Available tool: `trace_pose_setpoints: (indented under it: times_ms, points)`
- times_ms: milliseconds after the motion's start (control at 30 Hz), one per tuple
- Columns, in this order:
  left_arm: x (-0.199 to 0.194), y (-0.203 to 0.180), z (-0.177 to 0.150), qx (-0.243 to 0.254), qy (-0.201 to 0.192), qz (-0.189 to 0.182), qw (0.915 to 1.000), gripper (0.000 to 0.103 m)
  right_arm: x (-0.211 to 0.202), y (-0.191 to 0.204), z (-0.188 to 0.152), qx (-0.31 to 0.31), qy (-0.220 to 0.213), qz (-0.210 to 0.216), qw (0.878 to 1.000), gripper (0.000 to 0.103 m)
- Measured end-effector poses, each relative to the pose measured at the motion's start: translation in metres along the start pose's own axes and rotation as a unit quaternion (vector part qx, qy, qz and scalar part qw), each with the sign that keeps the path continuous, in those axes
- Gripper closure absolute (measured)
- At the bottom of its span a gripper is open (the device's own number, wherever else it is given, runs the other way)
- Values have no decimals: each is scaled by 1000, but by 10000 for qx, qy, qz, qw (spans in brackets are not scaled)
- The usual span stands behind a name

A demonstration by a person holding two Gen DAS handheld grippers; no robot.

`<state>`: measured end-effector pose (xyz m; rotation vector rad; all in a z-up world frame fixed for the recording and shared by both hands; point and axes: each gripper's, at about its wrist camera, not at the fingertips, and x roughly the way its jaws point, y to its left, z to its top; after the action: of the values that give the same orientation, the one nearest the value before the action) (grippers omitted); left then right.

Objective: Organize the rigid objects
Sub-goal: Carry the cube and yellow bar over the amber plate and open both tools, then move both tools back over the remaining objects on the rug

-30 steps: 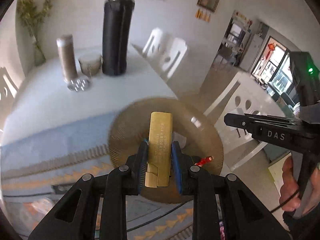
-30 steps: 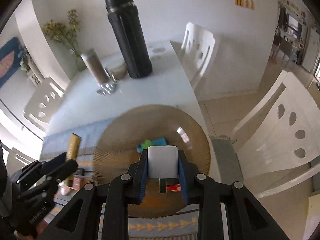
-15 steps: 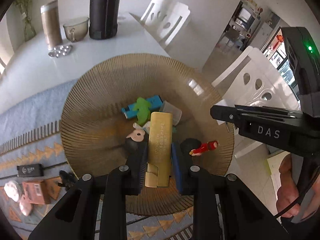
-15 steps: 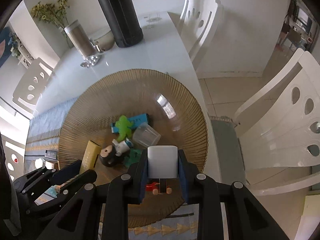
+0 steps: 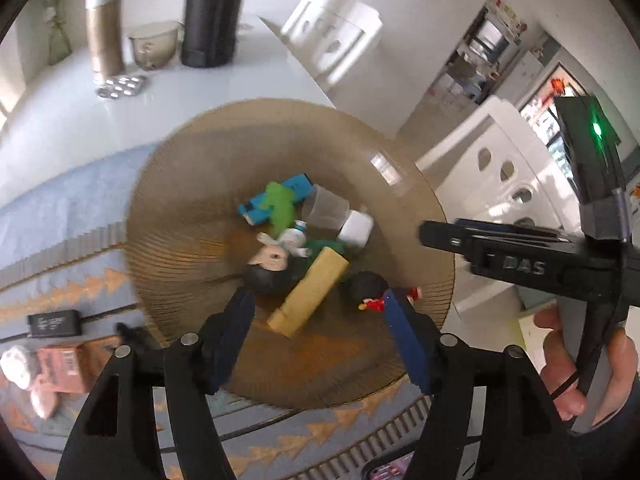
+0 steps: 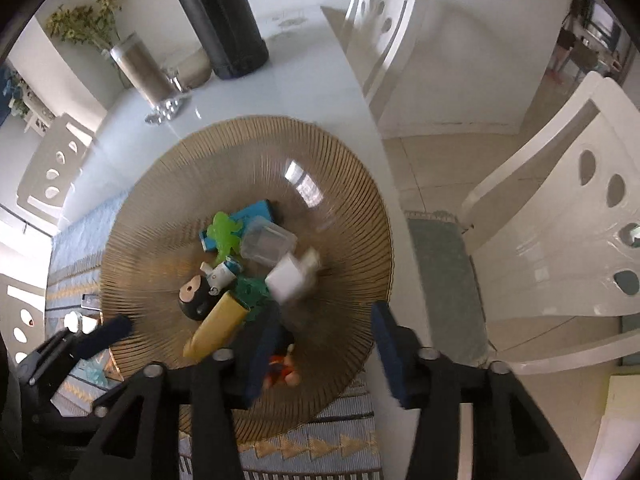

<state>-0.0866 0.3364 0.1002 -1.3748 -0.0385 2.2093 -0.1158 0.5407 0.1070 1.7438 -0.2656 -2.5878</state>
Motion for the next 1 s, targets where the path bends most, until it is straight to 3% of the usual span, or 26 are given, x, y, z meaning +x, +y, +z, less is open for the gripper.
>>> trace_pose_setpoints:
  times_ms: [367,500,833,1000]
  points:
    - [-52,49,-14,-366,-318,303,9984,37,-23,32,-21,-93,-77,97,9999,50]
    - [-76,73,-28,-457,-432,662,9958,37,-26,56,-27,-188,-67,200,9996,50]
    - [-156,185,-87,-1091,-507,1535,9808,38,-22,124,-53,-142,50,494,9987,50]
    - [-177,233,-111,-1453,-481,1512,9766,38,-24,170,-70,-254,-1,554,9981,50]
